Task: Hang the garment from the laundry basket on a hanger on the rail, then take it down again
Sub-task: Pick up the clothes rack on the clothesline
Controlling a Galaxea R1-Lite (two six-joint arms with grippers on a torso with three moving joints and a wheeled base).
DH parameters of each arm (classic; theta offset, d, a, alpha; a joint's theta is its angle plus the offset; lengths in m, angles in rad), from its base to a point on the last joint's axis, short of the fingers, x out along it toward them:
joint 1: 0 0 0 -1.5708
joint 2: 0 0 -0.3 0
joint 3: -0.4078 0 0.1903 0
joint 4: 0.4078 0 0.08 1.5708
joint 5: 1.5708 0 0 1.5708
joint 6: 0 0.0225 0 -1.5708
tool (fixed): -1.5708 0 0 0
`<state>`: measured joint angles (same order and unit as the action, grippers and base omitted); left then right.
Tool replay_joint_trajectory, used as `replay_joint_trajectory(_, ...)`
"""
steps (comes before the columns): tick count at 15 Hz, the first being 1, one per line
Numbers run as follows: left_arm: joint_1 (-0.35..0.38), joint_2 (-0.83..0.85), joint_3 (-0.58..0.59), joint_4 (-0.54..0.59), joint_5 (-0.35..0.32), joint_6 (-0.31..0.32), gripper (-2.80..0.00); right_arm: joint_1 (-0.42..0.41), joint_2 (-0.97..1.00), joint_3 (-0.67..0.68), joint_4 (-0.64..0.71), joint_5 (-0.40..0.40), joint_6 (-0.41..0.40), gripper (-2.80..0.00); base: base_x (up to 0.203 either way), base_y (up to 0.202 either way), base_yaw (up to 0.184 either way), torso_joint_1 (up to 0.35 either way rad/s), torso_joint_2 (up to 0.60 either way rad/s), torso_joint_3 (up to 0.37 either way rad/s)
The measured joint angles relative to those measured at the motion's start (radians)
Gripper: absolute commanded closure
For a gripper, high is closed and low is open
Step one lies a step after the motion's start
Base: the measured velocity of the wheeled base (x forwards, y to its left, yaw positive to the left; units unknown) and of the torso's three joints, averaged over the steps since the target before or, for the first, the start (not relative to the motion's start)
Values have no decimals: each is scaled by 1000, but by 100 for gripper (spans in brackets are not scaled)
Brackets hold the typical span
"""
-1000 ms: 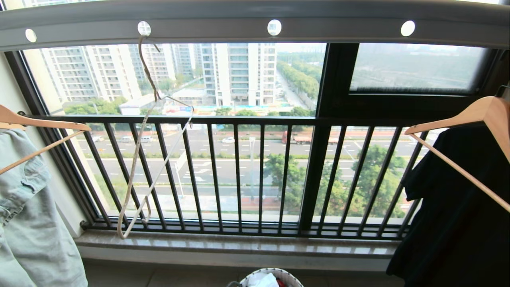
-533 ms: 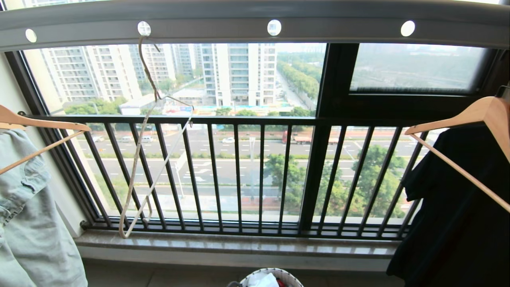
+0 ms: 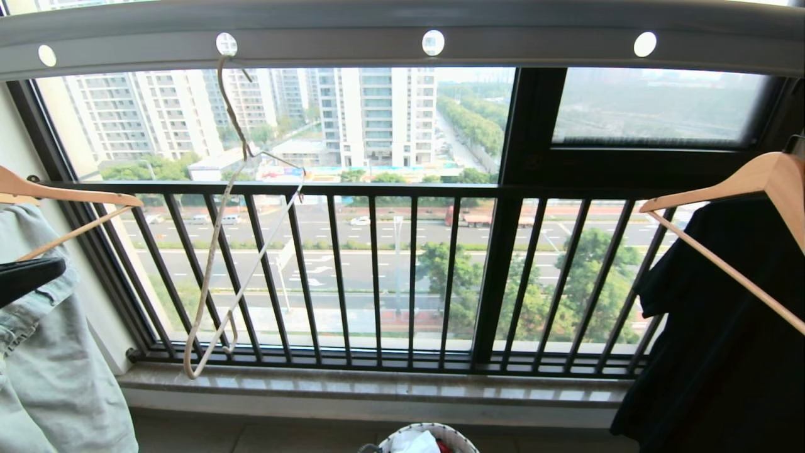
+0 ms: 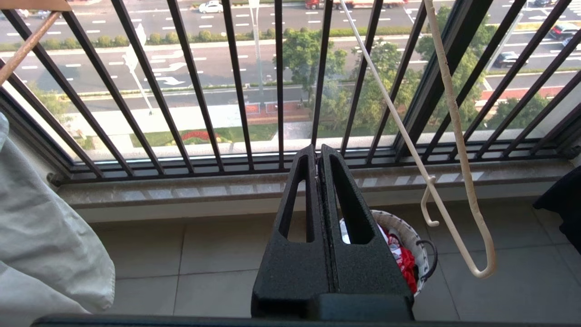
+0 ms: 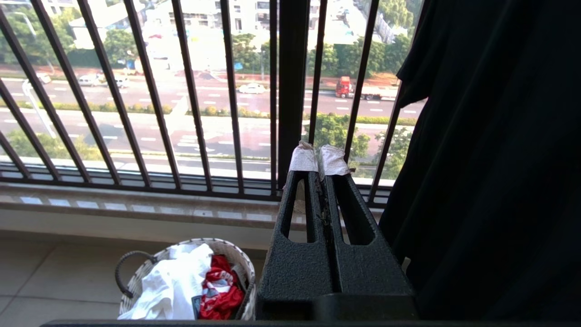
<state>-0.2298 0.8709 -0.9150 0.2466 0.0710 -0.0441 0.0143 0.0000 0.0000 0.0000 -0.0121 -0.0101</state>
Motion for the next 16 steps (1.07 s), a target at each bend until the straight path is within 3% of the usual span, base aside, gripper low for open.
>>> replay_joint_trajectory(5,-198,158,-227,248,198,-132,0,0,0,0,0,0,0,0,0,0,0,0,0,0)
replay_joint_trajectory(8,-305,235,-334,341,298,-236,0,0,0,0,0,0,0,0,0,0,0,0,0,0)
replay_joint_trajectory(9,-327,254,-365,374,331,-247,-280,0,0,0,0,0,0,0,0,0,0,0,0,0)
replay_joint_trajectory(16,-396,335,-478,400,360,-258,-280,0,0,0,0,0,0,0,0,0,0,0,0,0)
